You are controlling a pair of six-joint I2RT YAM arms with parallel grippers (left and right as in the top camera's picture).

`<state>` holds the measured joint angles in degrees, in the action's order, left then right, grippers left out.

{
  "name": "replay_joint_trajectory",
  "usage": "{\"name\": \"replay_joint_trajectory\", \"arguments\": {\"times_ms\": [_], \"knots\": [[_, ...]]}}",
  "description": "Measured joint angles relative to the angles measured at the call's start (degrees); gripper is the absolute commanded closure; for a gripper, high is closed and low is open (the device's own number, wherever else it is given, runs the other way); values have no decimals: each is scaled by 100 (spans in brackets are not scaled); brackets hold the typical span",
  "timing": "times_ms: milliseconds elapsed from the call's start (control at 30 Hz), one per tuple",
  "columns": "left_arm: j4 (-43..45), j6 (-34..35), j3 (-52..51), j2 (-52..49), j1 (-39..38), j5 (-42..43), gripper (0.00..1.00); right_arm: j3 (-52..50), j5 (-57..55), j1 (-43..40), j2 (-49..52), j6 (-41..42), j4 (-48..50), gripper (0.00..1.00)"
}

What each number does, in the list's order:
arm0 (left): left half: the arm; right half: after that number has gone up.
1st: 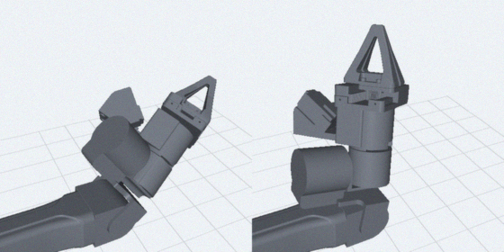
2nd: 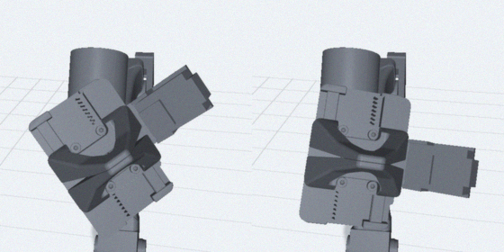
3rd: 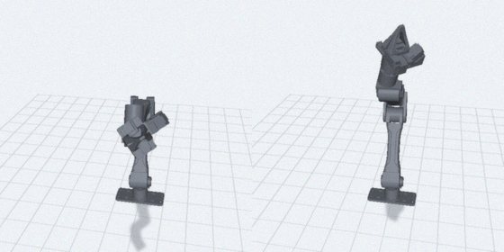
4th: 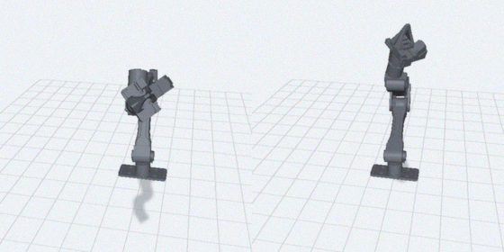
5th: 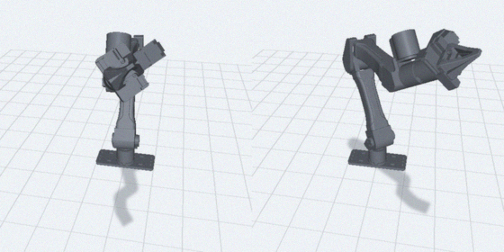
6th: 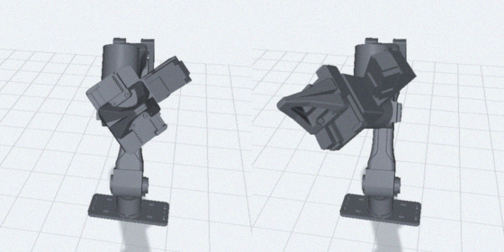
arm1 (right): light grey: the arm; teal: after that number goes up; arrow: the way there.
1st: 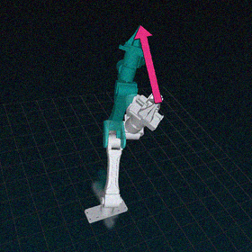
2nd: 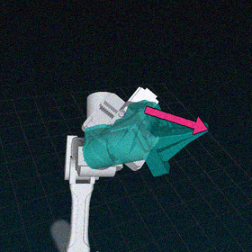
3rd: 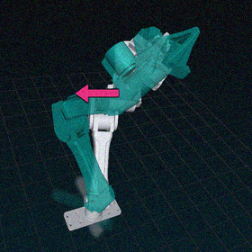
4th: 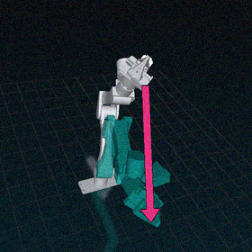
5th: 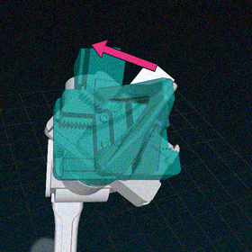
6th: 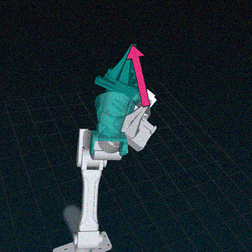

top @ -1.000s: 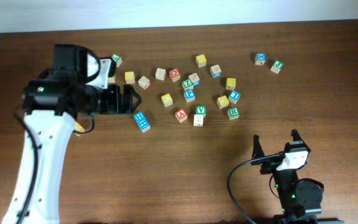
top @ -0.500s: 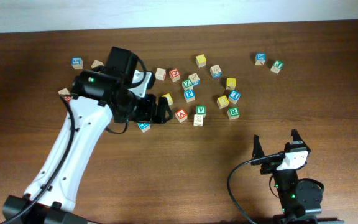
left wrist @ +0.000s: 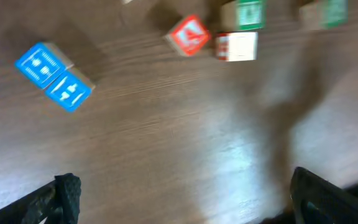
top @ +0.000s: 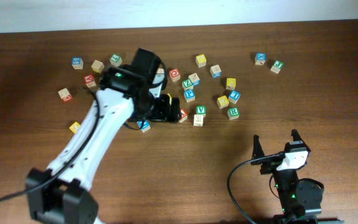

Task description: Spell out RSS

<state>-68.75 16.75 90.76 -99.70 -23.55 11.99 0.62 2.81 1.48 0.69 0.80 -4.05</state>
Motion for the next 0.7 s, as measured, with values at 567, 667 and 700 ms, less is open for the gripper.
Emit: {"name": "replay_joint_trajectory", "arguments": {"times_ms": [567,667,700], "knots": [[1189,1163,0,-621,63,-1217,1,0,0,0,0,4,0,2],[1292,1248,2,-970,-234,-1106,1,0,0,0,0,4,0,2],[1294,1270,0,-1062,-291,-1091,1,0,0,0,0,0,0,2]]}}
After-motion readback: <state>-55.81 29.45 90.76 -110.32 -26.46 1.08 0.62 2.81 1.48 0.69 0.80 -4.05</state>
